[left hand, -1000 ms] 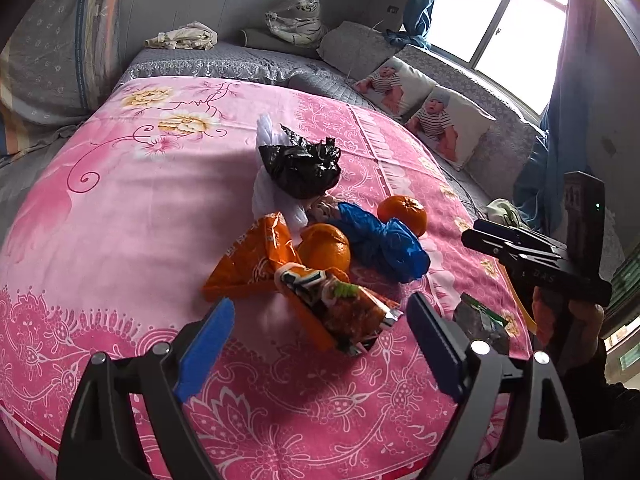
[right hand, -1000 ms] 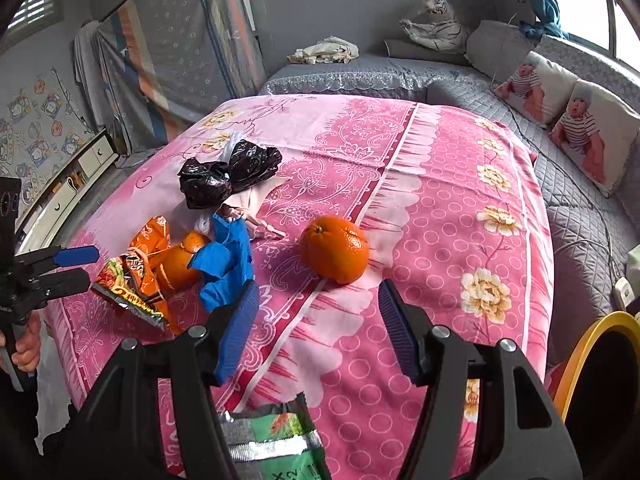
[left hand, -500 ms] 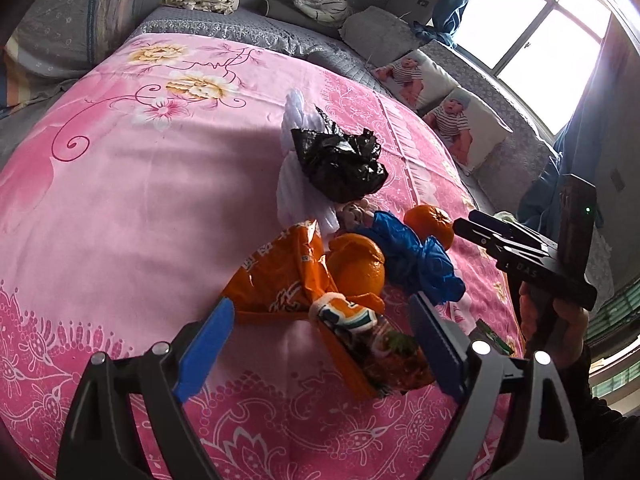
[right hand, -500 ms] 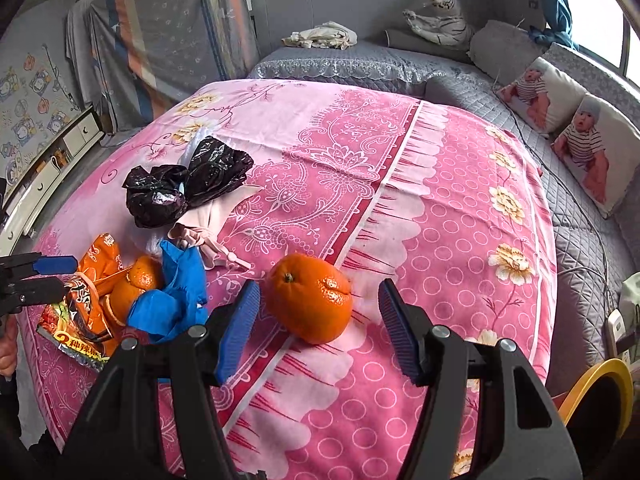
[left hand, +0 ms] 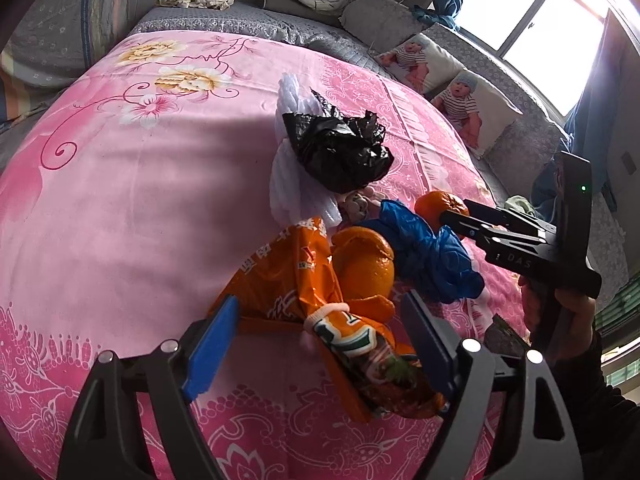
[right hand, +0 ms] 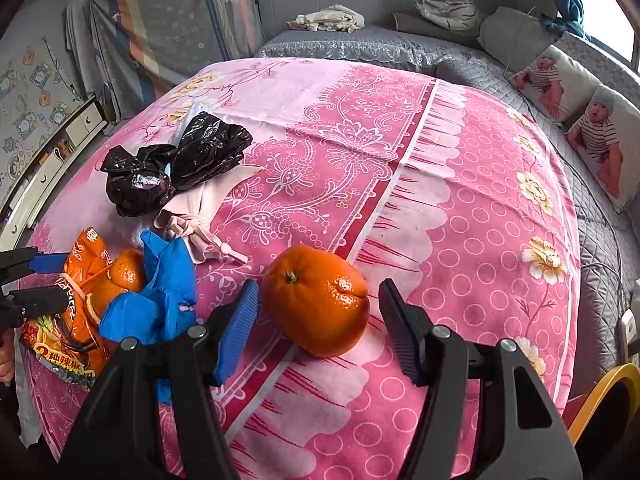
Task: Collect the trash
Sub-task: 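Grasp the orange snack wrapper with the left gripper while the right gripper grasps a tangerine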
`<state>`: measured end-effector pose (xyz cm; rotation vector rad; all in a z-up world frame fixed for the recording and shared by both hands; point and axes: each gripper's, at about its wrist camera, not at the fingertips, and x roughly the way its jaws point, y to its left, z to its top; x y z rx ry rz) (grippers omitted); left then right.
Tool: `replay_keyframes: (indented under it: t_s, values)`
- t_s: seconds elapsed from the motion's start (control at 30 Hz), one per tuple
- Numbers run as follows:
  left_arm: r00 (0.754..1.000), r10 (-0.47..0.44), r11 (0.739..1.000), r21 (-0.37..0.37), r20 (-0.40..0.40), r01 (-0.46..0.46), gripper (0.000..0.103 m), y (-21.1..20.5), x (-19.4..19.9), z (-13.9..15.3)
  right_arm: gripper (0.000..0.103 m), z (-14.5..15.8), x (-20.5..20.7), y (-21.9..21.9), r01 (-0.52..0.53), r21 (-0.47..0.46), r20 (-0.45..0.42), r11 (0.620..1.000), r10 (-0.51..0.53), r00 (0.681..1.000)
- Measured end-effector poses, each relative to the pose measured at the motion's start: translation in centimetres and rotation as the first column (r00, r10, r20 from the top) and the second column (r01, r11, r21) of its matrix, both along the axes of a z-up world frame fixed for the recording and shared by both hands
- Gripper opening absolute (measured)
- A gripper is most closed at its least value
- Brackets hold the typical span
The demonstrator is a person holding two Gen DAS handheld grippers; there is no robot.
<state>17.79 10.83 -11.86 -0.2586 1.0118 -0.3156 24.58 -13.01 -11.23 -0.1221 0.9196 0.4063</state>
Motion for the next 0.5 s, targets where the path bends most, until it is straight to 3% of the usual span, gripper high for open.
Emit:
replay_keyframes:
  t_s: [0.17, 0.33, 0.5]
  values:
    - [1.000, -0.002, 0.999, 0.032, -0.003, 0.002, 0.051, -0.7, 0.2, -0.2, 0.055, -0.4, 0.1, 0.1, 0.000, -0.001, -0.010, 1.000, 0.000, 1.000]
    - [1.000, 0.011, 1.000, 0.018, -0.006, -0.010, 0.043, -0.4, 0.0, -0.3, 0.041, -0.4, 0.2, -0.1, 0.008, 0.012, -0.010, 1.000, -0.008, 1.000]
    - [1.000, 0.022, 1.000, -0.011, 0.011, -0.022, 0.034, 0.5, -0.8, 0.6, 0.035, 0.0, -0.3, -0.2, 0.010, -0.001, 0.008, 1.000, -0.010, 1.000]
